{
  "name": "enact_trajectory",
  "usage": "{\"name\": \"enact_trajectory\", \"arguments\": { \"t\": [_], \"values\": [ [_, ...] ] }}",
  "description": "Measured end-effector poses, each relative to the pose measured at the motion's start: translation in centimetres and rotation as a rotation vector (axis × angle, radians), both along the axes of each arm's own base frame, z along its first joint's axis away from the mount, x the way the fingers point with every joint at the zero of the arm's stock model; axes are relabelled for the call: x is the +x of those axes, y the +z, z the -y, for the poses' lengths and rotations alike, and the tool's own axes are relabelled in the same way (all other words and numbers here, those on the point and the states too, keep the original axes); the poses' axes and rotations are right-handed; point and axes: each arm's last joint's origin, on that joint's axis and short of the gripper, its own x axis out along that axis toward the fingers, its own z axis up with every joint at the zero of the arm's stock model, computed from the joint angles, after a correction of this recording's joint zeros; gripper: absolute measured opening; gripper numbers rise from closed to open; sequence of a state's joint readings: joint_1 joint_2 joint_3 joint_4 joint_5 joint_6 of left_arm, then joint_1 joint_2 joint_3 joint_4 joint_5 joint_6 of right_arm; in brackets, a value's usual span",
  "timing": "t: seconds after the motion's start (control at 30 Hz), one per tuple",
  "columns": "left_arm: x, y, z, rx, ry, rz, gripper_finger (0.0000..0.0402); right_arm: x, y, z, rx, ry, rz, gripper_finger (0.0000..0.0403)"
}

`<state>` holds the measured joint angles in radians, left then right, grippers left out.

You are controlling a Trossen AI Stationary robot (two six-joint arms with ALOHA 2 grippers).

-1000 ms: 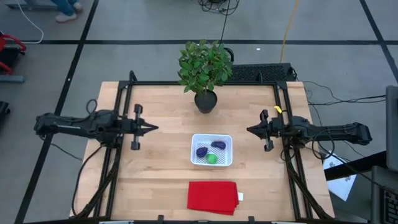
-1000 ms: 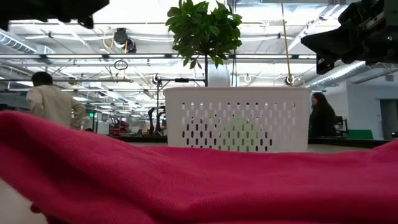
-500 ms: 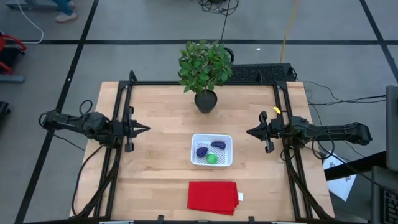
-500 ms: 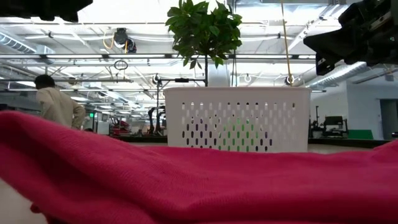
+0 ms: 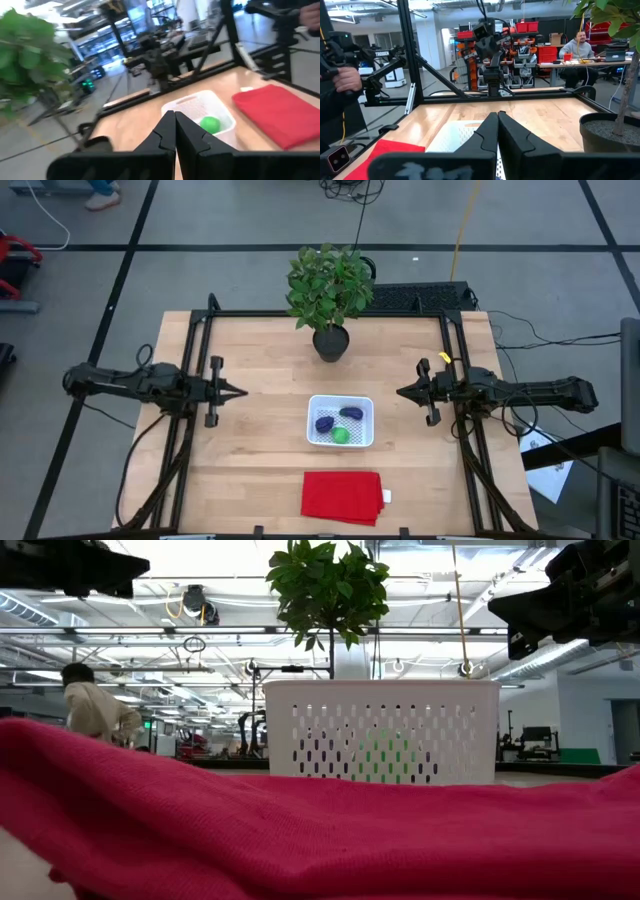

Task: Pick and placing Produce into tupperware
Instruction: Return to Home Position

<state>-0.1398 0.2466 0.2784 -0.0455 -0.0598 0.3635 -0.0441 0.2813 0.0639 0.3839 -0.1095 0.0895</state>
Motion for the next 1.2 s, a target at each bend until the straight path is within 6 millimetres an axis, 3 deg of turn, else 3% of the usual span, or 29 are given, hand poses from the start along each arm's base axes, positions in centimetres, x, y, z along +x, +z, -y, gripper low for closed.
{"name": "enact_trajectory", "arguments": {
  "t": [0.37,0.67,0.93,1.2],
  "values": [
    [0.7,-3.1,0.5,-0.067,-0.139,0.071,0.0000,0.0,0.0,0.0,0.029,0.003,-0.002,0.0000],
    [0.6,-3.4,0.8,-0.132,-0.239,0.037,0.0000,0.0,0.0,0.0,0.054,0.005,-0.005,0.0000],
    [0.6,-3.8,0.8,-0.159,-0.238,-0.005,0.0000,0.0,0.0,0.0,0.056,0.006,-0.006,0.0000],
    [0.7,-4.3,0.5,-0.152,-0.131,-0.050,0.0000,0.0,0.0,0.0,0.057,-0.003,-0.006,0.0000]
  ]
}}
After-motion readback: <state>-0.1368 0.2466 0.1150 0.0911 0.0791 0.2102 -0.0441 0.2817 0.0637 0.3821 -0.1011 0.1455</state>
